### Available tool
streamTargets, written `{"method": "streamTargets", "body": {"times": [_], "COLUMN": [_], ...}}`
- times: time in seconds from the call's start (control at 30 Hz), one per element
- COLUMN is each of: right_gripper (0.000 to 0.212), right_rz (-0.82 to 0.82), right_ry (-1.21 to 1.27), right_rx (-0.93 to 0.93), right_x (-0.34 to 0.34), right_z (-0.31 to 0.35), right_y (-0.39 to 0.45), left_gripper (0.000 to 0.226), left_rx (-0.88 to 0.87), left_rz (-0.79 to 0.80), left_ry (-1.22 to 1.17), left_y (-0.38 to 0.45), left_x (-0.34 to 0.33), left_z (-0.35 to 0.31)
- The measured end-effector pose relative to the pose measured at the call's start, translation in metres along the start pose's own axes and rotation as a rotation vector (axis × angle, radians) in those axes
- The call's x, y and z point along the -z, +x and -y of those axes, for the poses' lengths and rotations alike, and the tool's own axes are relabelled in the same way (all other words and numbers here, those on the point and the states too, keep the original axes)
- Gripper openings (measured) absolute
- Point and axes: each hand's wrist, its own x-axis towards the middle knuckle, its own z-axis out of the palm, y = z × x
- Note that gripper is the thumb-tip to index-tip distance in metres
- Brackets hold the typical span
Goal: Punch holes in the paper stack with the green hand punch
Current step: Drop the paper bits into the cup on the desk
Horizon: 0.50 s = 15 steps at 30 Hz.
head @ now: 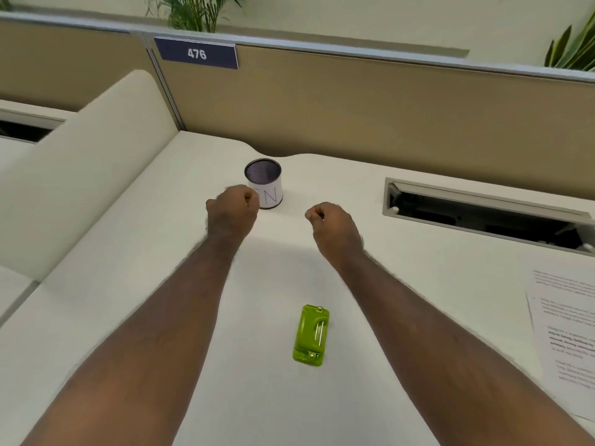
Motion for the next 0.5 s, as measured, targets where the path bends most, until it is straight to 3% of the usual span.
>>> {"method": "streamTargets", "body": {"times": [0.27, 0.5], "right_gripper": [0.020, 0.019], "right_rz": [-0.015, -0.007], "right_ry": [-0.061, -0.108], "right_rx": [0.070, 0.090], "right_x": [-0.032, -0.054], "right_z": [0.043, 0.061], "right_y": [0.070, 0.109], "left_gripper": [0.026, 0.028], "left_rx": [-0.014, -0.108], "left_rz": [-0.039, -0.023], "left_ry": [-0.005, 0.218], "left_y": [0.056, 0.090], "left_x": [-0.014, -0.027], "left_z": [0.003, 0.004]}}
